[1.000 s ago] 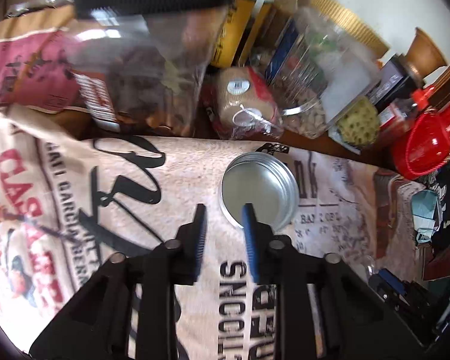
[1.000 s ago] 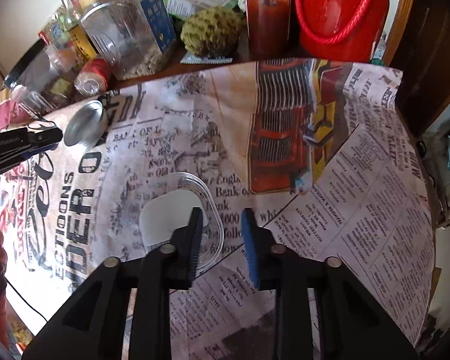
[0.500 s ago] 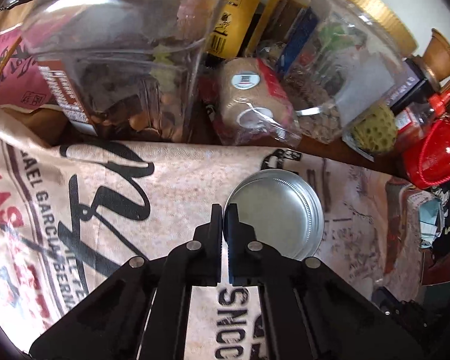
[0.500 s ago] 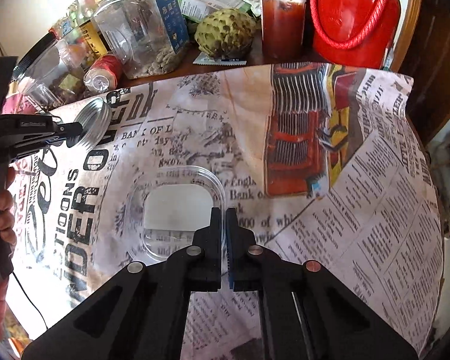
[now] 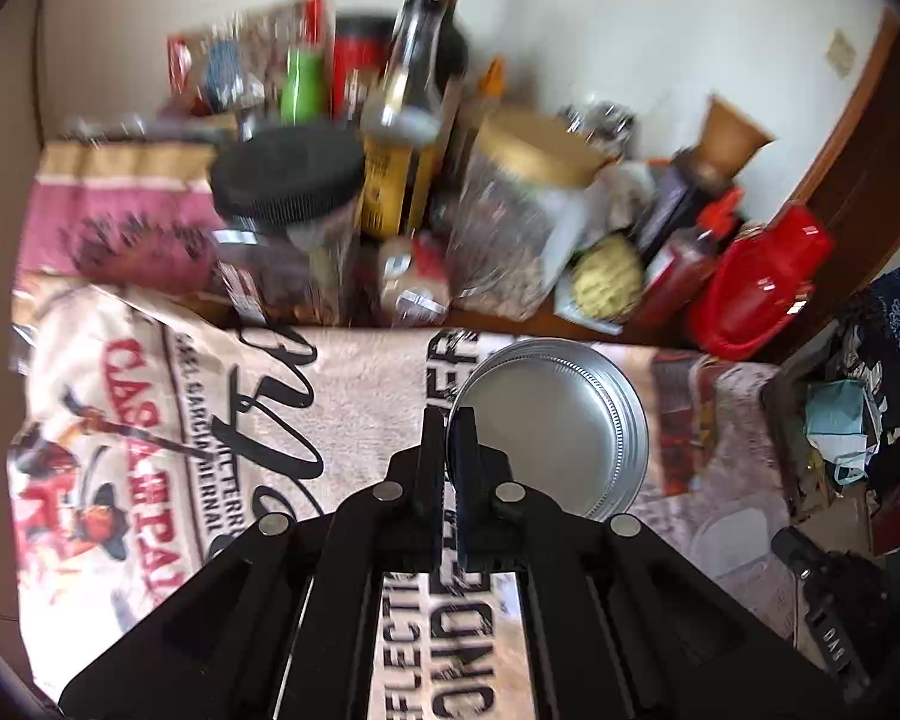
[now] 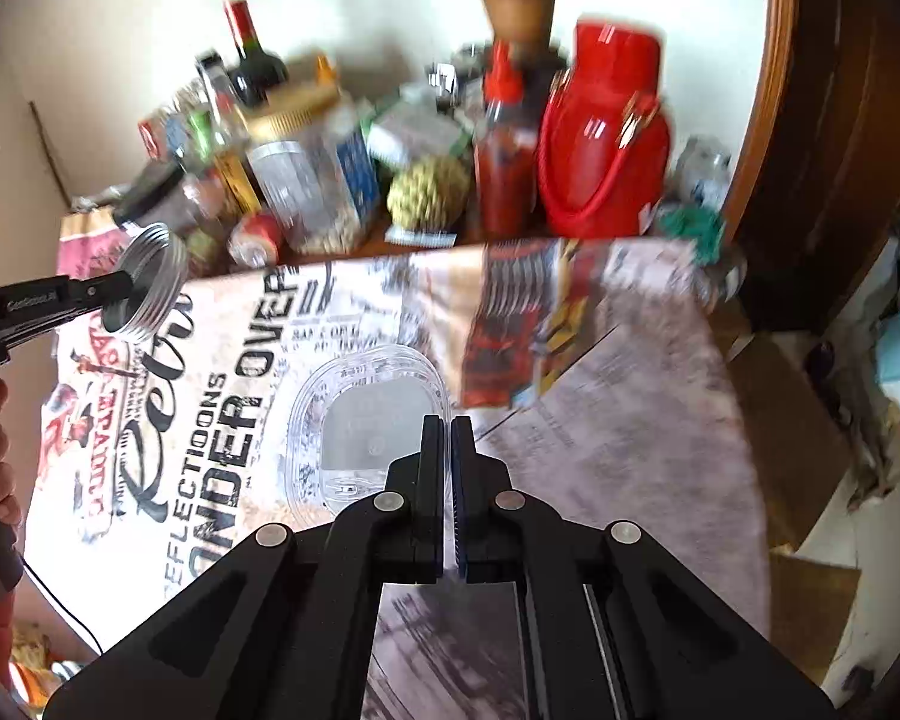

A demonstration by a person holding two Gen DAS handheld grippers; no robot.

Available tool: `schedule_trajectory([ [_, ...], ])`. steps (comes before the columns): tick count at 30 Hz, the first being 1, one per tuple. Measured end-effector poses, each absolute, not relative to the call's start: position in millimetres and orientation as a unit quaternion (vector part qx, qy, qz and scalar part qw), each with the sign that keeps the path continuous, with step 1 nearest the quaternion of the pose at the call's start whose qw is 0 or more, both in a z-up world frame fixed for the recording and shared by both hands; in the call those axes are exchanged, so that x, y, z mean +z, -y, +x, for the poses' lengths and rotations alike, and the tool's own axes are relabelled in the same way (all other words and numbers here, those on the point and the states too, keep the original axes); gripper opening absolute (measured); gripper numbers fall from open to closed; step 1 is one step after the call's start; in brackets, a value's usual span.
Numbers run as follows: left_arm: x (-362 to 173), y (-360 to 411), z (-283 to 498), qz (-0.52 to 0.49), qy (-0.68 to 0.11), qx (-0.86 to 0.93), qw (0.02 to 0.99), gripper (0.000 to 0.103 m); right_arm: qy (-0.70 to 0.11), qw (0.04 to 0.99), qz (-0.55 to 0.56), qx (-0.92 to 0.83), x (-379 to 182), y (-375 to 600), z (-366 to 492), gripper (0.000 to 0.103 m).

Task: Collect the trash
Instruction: 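Carry the tin lid and clear container down to the white bucket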

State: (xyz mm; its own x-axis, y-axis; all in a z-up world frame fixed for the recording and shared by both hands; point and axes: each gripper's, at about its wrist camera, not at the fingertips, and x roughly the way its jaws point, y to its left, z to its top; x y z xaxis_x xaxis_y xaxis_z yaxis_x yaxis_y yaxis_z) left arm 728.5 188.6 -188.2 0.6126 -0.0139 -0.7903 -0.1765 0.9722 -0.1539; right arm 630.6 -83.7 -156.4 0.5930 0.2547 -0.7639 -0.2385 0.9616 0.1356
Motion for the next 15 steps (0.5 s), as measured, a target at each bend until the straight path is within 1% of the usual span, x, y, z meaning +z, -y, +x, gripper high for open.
schedule_trajectory([
  [5,-138.4,-155.1,671.7,-0.067,-0.389,0.068,0.916,0.001,-0.381,0.912,-0.001,0.152,-120.7,107.0,599.9,0.002],
  [15,-83.8,-86.1,552.5,-0.087,-0.327,0.09,0.937,0.001,-0.298,0.932,-0.015,0.204,-73.3,149.4,531.3,0.002],
])
